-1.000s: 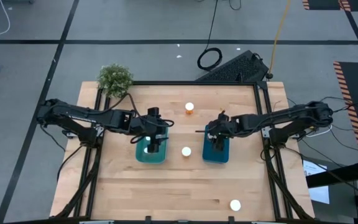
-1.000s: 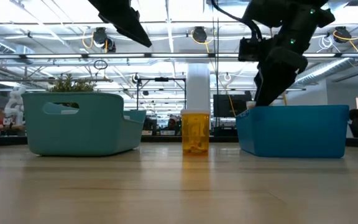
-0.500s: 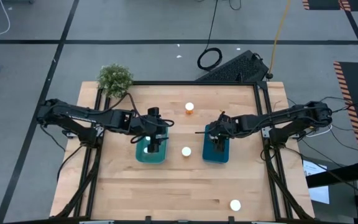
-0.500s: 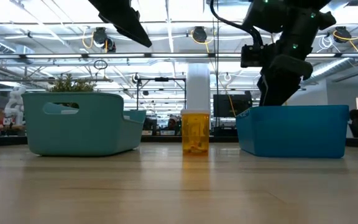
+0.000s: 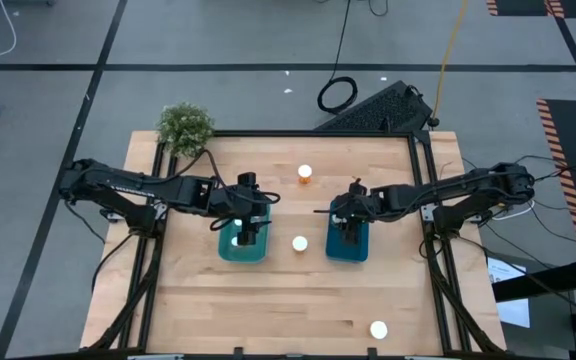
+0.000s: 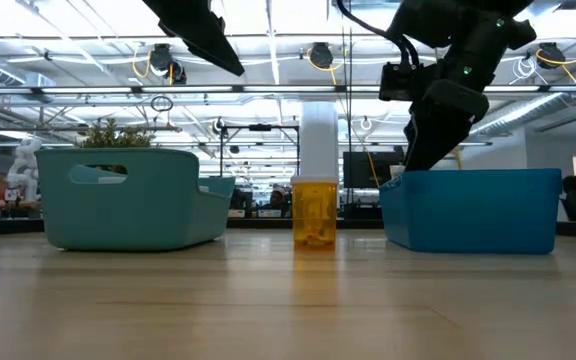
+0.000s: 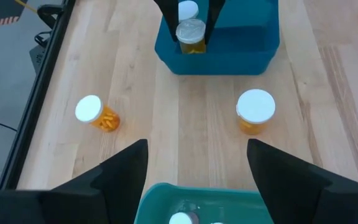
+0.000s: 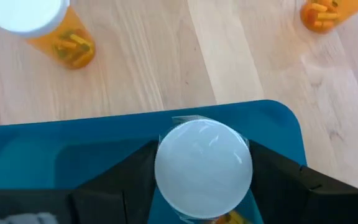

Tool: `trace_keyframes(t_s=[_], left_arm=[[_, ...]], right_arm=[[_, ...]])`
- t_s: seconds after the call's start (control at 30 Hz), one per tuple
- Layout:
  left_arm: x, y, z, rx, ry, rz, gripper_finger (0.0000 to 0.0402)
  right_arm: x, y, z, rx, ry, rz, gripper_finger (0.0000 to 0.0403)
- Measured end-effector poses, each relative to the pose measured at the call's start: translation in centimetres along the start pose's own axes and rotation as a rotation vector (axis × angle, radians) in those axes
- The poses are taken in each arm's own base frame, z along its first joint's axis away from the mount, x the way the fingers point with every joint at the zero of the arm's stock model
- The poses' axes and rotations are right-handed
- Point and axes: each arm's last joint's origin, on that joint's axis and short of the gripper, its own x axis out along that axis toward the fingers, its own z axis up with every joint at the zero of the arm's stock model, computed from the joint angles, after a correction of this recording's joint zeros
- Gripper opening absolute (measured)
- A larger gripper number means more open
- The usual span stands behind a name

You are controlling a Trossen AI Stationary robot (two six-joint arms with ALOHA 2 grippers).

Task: Pick and place medicine bottles into bin by pill shape (circle, oval)
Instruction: Put the large orange pill bottle into the blue bin

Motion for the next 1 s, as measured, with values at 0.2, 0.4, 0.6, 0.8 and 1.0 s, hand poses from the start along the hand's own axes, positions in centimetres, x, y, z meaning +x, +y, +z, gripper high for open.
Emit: trace_keyframes(t_s=[0.2, 0.4, 0.6, 0.8, 1.0], left_arm=[[0.0, 0.0, 0.0, -0.002, 0.000, 0.000, 0.0274], [0.0, 0.0, 0.0, -0.005, 0.000, 0.000, 0.0274], [0.0, 0.0, 0.0, -0.005, 0.000, 0.000, 0.0274], [0.0, 0.0, 0.0, -0.007, 0.001, 0.000, 0.0274], [0.0, 0.0, 0.0, -0.004, 0.002, 0.002, 0.0275]], right_arm=[[0.7, -0.1, -0.9, -0.019, -0.007, 0.000, 0.0217], [0.7, -0.1, -0.9, -0.009, -0.012, -0.002, 0.0229], [0.7, -0.1, -0.9, -0.010, -0.008, -0.003, 0.0254], [-0.5, -0.2, -0.7, -0.012, -0.049, 0.009, 0.0261], [-3.1, -0.7, -0.2, 0.003, -0.188, -0.026, 0.0261]])
